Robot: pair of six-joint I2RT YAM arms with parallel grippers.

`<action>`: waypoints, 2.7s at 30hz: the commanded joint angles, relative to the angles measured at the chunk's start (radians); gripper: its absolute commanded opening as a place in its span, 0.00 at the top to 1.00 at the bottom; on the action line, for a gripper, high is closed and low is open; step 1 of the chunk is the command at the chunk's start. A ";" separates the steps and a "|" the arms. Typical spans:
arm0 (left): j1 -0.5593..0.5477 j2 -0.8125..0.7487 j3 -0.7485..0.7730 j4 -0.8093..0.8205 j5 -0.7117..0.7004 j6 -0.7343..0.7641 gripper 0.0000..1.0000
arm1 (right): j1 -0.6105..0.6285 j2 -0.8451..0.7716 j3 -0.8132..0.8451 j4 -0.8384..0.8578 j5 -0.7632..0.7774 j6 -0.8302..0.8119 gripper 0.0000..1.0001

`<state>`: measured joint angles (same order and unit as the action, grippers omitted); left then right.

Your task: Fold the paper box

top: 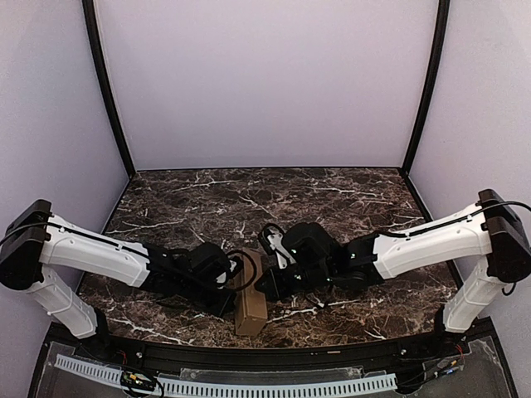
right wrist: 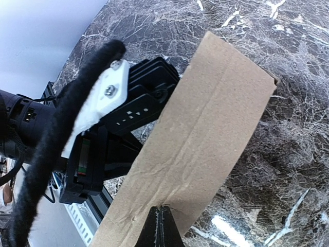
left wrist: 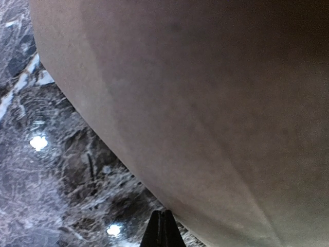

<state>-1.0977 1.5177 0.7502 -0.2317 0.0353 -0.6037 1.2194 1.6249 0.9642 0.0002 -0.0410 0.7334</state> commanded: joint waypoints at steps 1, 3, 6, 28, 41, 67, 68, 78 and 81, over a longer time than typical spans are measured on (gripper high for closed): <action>-0.002 -0.018 -0.051 0.120 0.059 -0.050 0.99 | 0.015 -0.032 0.003 0.003 -0.029 -0.012 1.00; -0.002 -0.012 -0.077 0.169 0.066 -0.072 0.99 | 0.022 -0.036 -0.009 0.009 -0.032 -0.007 1.00; -0.002 0.004 -0.129 0.256 0.086 -0.116 0.99 | 0.027 -0.053 -0.047 0.044 -0.050 0.007 1.00; -0.003 -0.321 -0.146 -0.063 -0.127 -0.078 0.99 | 0.027 -0.086 -0.178 0.386 -0.299 -0.002 1.00; 0.023 -0.426 0.069 -0.092 -0.132 0.109 0.99 | 0.019 0.043 -0.172 0.540 -0.465 0.067 1.00; 0.169 -0.219 0.248 0.125 0.095 0.196 0.99 | -0.003 0.010 -0.215 0.455 -0.435 0.085 1.00; 0.189 -0.211 0.256 0.140 0.110 0.197 0.99 | -0.001 -0.014 -0.225 0.449 -0.415 0.080 1.00; 0.317 -0.016 0.254 0.352 0.362 0.094 0.99 | 0.008 -0.111 -0.214 0.360 -0.215 0.038 1.00; 0.350 0.025 0.225 0.446 0.434 0.050 0.99 | 0.020 -0.117 -0.195 0.316 -0.157 0.020 1.00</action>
<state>-0.7906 1.5108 1.0172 0.0650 0.3405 -0.4820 1.2236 1.5291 0.7467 0.3775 -0.3096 0.7914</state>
